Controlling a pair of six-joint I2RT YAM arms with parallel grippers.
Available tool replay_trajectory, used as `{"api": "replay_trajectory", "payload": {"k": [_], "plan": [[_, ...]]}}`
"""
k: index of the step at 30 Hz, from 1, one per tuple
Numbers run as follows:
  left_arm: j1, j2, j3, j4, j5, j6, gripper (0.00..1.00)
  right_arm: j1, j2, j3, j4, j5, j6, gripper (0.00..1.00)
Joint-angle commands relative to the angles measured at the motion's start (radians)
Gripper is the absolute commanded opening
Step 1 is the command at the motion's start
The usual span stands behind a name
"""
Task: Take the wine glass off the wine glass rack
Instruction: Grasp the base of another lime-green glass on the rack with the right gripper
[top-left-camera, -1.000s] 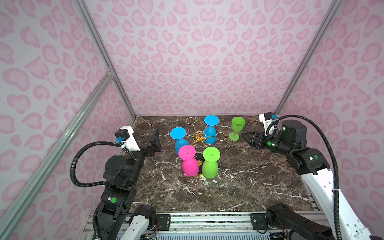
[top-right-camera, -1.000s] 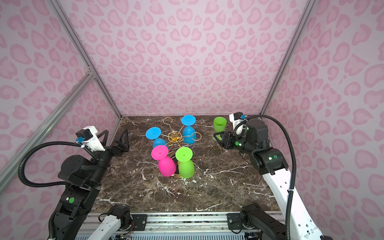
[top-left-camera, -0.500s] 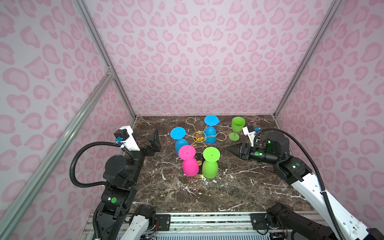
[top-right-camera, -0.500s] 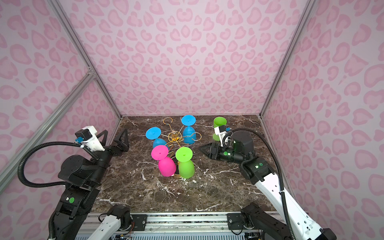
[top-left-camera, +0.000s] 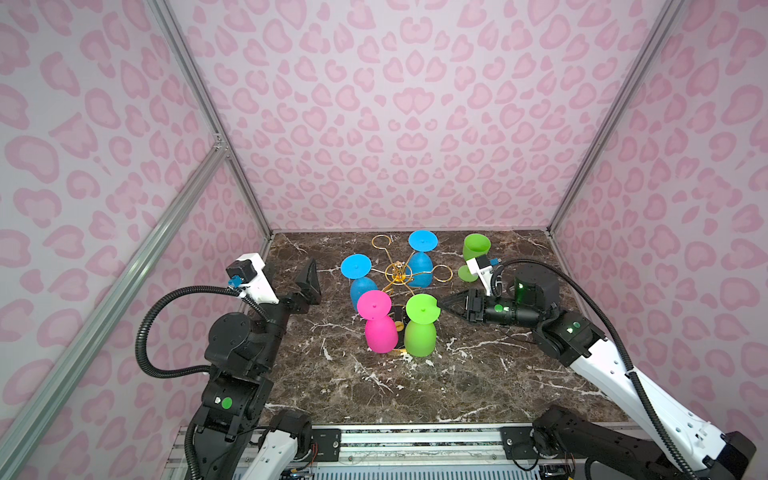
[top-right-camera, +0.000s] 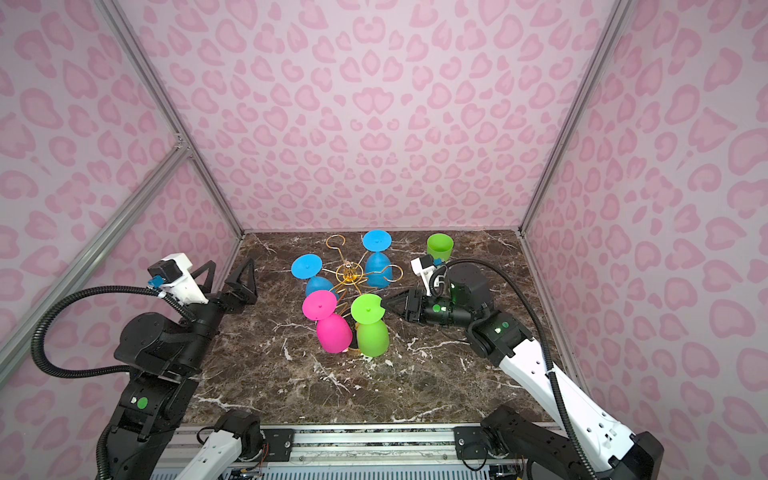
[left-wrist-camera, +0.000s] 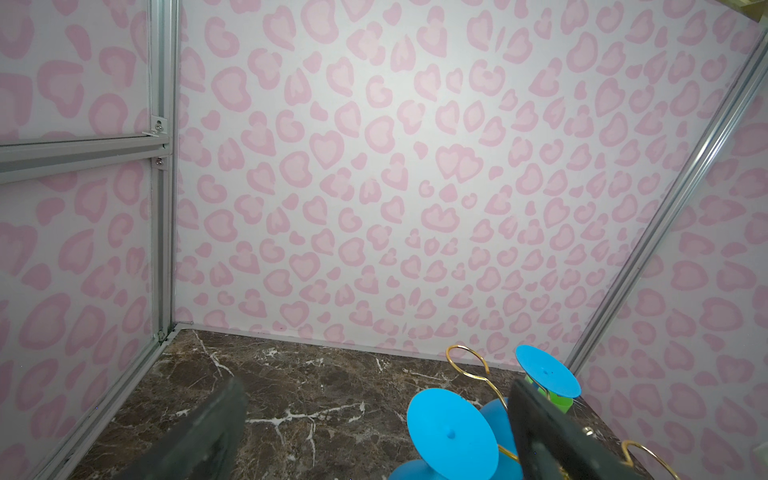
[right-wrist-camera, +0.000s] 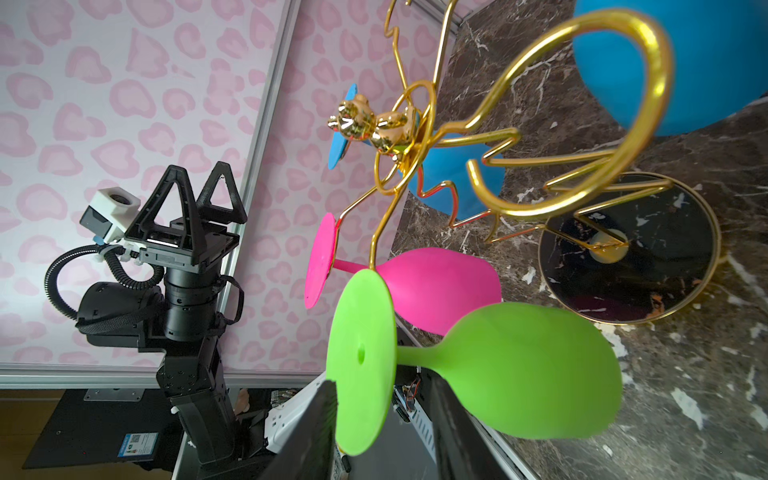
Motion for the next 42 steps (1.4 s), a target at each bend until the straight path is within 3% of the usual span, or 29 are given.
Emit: {"api": "replay_trajectory", "payload": {"k": [1, 13, 38, 42], "plan": [[0.001, -0.004, -0.009, 0.023, 0.005, -0.01, 0.99, 0.011, 0.006, -0.007, 0.046, 0.013, 0.022, 0.38], [0.001, -0.025, -0.02, 0.02, 0.001, -0.009, 0.99, 0.039, 0.028, -0.017, 0.087, 0.023, 0.059, 0.31], [0.001, -0.042, -0.031, 0.015, -0.003, -0.002, 0.99, 0.041, 0.025, -0.035, 0.144, 0.044, 0.131, 0.01], [0.0, -0.045, -0.031, 0.014, -0.005, -0.001, 0.99, 0.041, 0.025, -0.029, 0.145, 0.048, 0.139, 0.0]]}}
